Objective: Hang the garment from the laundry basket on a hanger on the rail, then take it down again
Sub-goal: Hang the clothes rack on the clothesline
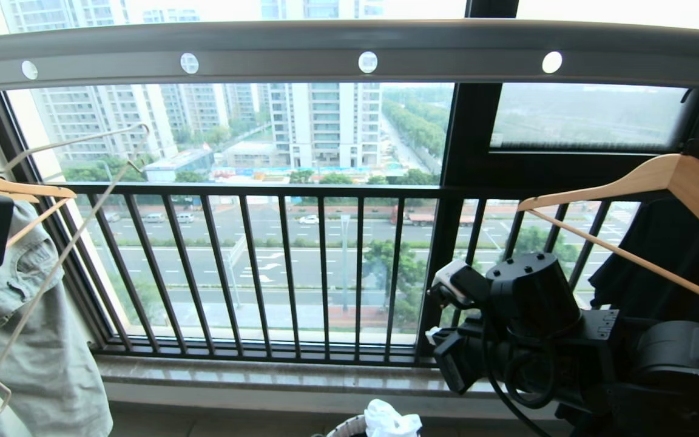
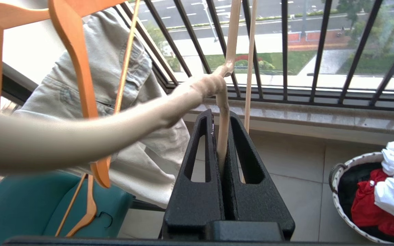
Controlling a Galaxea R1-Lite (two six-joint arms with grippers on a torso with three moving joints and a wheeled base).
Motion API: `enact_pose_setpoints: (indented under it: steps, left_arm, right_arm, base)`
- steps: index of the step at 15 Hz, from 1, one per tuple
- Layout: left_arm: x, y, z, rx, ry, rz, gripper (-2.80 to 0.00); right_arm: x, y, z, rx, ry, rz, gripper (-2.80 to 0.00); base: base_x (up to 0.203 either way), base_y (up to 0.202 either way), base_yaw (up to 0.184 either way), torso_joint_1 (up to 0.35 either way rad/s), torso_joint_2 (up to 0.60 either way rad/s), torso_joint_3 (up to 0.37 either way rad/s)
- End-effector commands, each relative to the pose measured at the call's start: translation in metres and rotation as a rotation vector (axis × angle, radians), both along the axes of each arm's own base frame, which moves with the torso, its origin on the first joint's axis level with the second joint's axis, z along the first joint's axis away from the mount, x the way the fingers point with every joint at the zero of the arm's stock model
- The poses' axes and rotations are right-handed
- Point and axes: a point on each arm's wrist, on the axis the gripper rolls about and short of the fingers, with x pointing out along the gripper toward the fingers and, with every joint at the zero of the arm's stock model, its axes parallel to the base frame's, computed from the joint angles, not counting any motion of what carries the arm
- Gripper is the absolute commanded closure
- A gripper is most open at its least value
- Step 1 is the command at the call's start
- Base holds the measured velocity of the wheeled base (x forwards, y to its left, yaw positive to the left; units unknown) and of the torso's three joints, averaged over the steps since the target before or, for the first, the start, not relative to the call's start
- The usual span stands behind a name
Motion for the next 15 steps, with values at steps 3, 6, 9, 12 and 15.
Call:
enact_pose_setpoints:
  steps: [3, 6, 9, 12, 15]
  left_arm:
    - [0.019, 0.007, -0.003, 0.033, 0.004, 0.150, 0.00]
    - [0.037, 0.015, -0.004, 0.040, -0.024, 0.252, 0.00]
    - [0.042, 0.024, -0.004, 0.044, -0.032, 0.307, 0.00]
    - [0.058, 0.024, -0.010, 0.046, -0.001, 0.315, 0.00]
    - [0.084, 0.022, -0.016, 0.019, 0.014, 0.296, 0.00]
  right_arm:
    - [0.002, 0.001, -0.005, -0.012, 0.012, -0.001, 0.00]
    - [0.002, 0.002, -0.007, -0.014, 0.016, -0.002, 0.00]
    - [0.003, 0.003, -0.010, -0.020, 0.025, -0.002, 0.00]
    - [0.004, 0.003, -0.012, -0.023, 0.029, -0.002, 0.00]
    - [0.004, 0.003, -0.012, -0.025, 0.031, -0.002, 0.00]
  base:
    - [0.000, 0.000, 0.000, 0.000, 0.00, 0.000]
    - [0.000, 0.000, 0.000, 0.000, 0.00, 0.000]
    - [0.000, 0.000, 0.000, 0.000, 0.00, 0.000]
    - [0.000, 0.000, 0.000, 0.000, 0.00, 0.000]
    - [0.000, 0.000, 0.000, 0.000, 0.00, 0.000]
